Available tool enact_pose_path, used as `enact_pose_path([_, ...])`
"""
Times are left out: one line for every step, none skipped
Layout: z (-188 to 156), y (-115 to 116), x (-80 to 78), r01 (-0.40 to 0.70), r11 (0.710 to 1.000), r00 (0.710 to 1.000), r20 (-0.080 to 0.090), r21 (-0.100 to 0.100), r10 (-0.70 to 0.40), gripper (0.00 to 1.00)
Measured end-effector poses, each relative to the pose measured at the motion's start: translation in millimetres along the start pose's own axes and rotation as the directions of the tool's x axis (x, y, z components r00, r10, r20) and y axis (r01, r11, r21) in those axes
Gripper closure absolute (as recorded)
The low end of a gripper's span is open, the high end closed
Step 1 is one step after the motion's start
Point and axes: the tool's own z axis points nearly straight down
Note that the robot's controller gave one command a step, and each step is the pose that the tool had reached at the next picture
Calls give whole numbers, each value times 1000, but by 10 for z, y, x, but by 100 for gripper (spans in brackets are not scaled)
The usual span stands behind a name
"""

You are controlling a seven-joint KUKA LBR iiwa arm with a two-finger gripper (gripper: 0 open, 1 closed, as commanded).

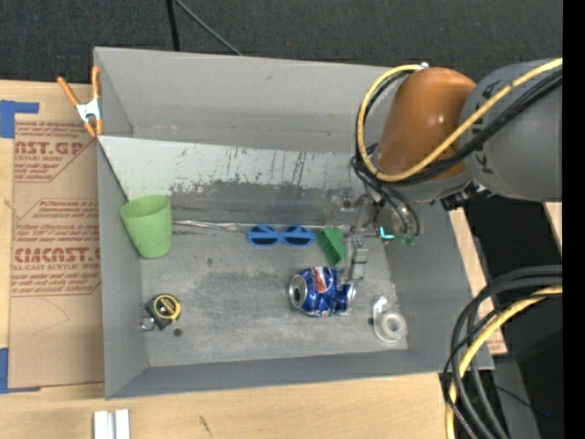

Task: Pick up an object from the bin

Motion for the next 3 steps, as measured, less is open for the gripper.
enact_pose_path([864, -419, -76, -69, 998, 998, 10, -3, 69, 0])
enact_pose_path([818, -426, -92, -65, 998, 998, 16, 2, 65, 100])
enact_pose_path([844, -414, -71, -64, 998, 998, 9, 0, 64, 0])
